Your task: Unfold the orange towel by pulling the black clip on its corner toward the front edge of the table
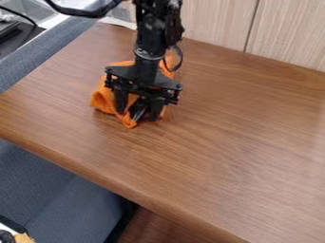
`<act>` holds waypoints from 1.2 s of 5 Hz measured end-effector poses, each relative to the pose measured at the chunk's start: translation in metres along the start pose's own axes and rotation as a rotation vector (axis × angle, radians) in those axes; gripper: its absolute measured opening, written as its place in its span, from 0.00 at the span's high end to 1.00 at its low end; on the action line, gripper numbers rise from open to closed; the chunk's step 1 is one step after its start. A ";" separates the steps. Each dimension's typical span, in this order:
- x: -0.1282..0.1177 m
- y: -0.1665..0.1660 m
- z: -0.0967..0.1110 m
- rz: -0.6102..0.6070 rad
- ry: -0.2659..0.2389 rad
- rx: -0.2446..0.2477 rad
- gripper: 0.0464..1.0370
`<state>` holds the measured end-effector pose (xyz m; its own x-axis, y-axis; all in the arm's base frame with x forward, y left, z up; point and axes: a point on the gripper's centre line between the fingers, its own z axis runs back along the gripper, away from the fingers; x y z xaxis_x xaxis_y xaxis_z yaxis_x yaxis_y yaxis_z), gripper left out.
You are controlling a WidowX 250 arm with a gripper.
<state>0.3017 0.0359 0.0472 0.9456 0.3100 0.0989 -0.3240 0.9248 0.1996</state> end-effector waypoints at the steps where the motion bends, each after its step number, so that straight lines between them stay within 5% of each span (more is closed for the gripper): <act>1: 0.000 0.000 0.001 0.003 0.004 0.003 0.65; 3: 0.002 -0.005 0.023 0.013 -0.038 -0.048 0.97; 4: 0.003 -0.018 0.049 -0.017 -0.115 -0.096 0.99; 6: -0.030 -0.045 0.084 -0.162 -0.168 -0.189 0.99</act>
<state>0.2858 -0.0339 0.1168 0.9612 0.1291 0.2436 -0.1435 0.9887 0.0423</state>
